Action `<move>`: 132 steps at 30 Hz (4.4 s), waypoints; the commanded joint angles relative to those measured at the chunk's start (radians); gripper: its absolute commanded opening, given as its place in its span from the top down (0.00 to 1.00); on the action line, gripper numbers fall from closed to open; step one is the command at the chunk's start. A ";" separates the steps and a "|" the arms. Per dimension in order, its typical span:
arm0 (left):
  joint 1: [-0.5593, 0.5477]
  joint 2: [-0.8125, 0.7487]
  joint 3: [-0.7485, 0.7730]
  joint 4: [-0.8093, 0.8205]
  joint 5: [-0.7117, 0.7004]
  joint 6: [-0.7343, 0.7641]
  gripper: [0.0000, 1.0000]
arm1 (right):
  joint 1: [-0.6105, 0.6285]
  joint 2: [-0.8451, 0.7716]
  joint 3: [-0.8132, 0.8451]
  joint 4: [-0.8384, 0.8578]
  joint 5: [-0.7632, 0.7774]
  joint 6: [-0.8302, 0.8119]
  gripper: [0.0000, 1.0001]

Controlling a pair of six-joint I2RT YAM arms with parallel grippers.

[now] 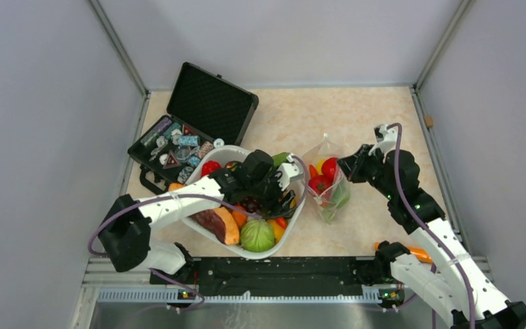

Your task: Place the food in the zip-top bag and seal the zipper

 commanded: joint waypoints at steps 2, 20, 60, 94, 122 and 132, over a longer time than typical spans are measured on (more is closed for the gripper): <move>-0.026 0.066 0.017 0.025 -0.071 0.019 0.31 | 0.004 -0.002 0.034 0.025 0.000 0.006 1.00; -0.079 0.018 0.020 0.034 -0.281 0.004 0.78 | 0.003 -0.016 0.035 0.010 0.019 -0.002 1.00; -0.076 -0.356 0.184 0.053 -0.329 -0.028 0.84 | 0.004 -0.006 0.025 0.035 -0.010 0.008 1.00; -0.077 -0.142 0.190 0.366 -0.249 -0.133 0.22 | 0.003 -0.102 0.080 0.023 -0.010 0.021 1.00; -0.070 -0.437 -0.018 0.122 -0.558 -0.050 0.01 | 0.003 -0.097 0.109 0.086 -0.046 -0.036 1.00; -0.047 -0.320 0.041 -0.016 -0.323 -0.035 0.01 | 0.004 -0.051 0.081 -0.015 0.023 0.021 1.00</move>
